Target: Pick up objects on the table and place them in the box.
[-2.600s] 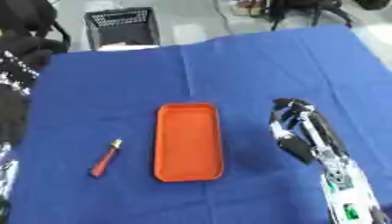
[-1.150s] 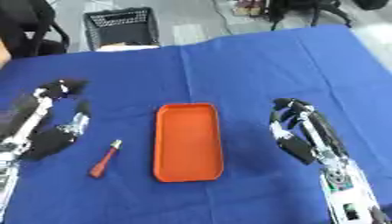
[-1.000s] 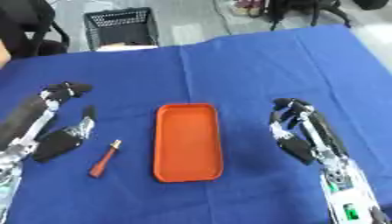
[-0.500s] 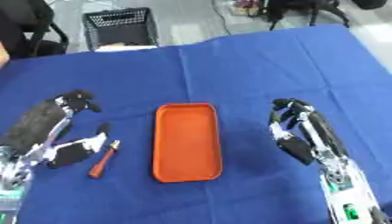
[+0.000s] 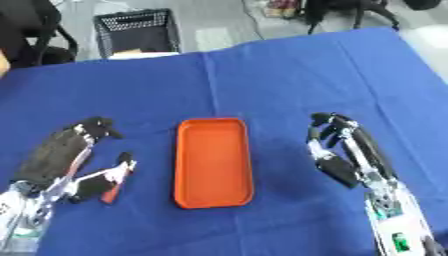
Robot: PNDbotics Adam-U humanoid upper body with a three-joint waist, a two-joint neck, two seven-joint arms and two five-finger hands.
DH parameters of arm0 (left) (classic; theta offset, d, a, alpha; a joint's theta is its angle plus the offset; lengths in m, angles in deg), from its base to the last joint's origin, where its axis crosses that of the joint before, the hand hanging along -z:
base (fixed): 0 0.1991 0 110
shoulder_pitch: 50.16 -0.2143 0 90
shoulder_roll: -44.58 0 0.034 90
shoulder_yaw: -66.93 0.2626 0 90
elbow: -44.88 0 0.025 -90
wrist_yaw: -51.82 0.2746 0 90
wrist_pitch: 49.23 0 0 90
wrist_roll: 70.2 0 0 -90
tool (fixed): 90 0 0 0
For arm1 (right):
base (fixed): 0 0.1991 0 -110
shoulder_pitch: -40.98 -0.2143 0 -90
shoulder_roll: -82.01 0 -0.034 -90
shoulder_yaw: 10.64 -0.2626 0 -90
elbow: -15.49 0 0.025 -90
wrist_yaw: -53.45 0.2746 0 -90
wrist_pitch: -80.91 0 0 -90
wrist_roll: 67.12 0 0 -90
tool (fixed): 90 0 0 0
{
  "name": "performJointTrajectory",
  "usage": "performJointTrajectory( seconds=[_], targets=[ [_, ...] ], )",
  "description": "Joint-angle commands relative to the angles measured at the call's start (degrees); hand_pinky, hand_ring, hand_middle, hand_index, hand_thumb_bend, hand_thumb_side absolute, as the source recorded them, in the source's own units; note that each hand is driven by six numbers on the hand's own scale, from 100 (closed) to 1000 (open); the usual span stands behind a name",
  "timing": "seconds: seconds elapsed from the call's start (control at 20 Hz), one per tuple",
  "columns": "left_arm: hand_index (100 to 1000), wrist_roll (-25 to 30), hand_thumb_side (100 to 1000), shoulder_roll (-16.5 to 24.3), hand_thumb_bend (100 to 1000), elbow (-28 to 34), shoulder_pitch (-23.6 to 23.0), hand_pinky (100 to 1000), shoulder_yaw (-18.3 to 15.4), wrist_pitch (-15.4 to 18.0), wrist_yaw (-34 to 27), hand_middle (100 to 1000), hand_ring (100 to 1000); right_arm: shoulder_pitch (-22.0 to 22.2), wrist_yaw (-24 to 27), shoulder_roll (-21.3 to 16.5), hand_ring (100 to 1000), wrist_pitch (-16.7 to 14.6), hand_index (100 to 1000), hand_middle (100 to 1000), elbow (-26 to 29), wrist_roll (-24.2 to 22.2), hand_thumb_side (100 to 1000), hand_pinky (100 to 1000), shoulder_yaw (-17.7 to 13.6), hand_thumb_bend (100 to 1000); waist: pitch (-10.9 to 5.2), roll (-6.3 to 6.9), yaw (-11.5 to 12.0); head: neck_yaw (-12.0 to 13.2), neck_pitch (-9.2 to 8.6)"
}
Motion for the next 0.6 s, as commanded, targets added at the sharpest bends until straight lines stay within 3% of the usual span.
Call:
performJointTrajectory(
  seconds=[0.05, 0.3, 0.6],
  targets=[
    [746, -0.08, 499, 0.06, 272, 0.27, -0.14, 797, 0.27, 0.33, 1.57, 824, 827, -0.61, -0.11, -0.36, 592, 0.00, 845, 689, 0.54, -0.24, 691, 492, -0.22, 100, -0.45, -0.01, -0.14, -0.74, -0.73],
    [808, 2.18, 560, -0.08, 228, -0.87, -1.35, 818, 0.55, 1.41, 2.51, 834, 835, -0.61, -0.13, -0.43, 592, -0.01, 845, 689, 0.52, -0.26, 690, 492, -0.21, 100, -0.48, 0.11, -0.22, -0.92, -0.73],
    [814, 4.30, 585, -0.05, 226, -1.15, -3.10, 817, 0.48, 1.72, 3.00, 836, 837, -0.56, -0.17, -0.53, 592, -0.05, 845, 689, 0.49, -0.32, 691, 492, -0.17, 100, -0.65, 0.38, -0.39, -1.11, -0.54]
  ],
)
